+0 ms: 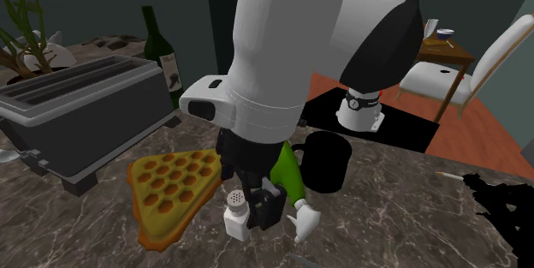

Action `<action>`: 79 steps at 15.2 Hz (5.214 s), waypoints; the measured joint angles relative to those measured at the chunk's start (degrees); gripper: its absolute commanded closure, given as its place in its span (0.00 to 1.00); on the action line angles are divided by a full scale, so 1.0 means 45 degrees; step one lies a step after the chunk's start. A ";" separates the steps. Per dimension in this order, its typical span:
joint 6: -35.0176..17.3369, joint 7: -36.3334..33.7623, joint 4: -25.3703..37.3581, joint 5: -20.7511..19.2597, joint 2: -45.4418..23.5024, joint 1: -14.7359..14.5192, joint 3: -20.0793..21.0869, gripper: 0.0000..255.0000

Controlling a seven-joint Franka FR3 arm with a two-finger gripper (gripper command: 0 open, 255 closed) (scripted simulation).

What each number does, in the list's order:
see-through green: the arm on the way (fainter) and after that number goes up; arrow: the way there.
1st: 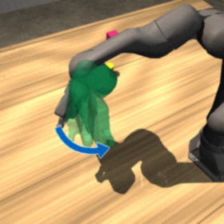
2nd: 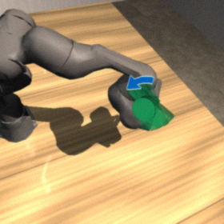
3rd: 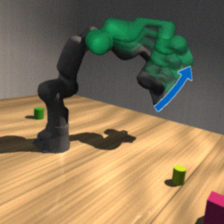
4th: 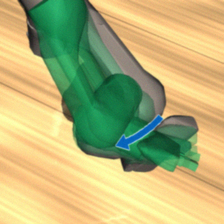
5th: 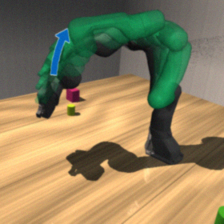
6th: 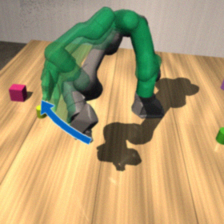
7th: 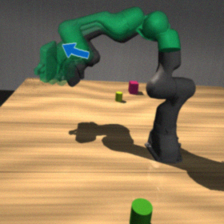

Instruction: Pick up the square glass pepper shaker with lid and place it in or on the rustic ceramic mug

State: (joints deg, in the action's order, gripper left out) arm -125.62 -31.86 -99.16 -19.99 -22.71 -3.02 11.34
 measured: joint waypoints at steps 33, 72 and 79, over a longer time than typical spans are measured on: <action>0.2411 0.0748 0.1625 0.0568 0.0896 0.0027 0.0205 1.00; 0.3695 0.0609 -0.5408 0.2682 0.9356 -0.0497 0.0755 1.00; 0.2498 0.0382 -0.6453 0.2578 0.9182 -0.0480 0.0790 1.00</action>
State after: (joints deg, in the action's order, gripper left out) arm -114.38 -30.14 -128.20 -8.39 18.61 -5.18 14.90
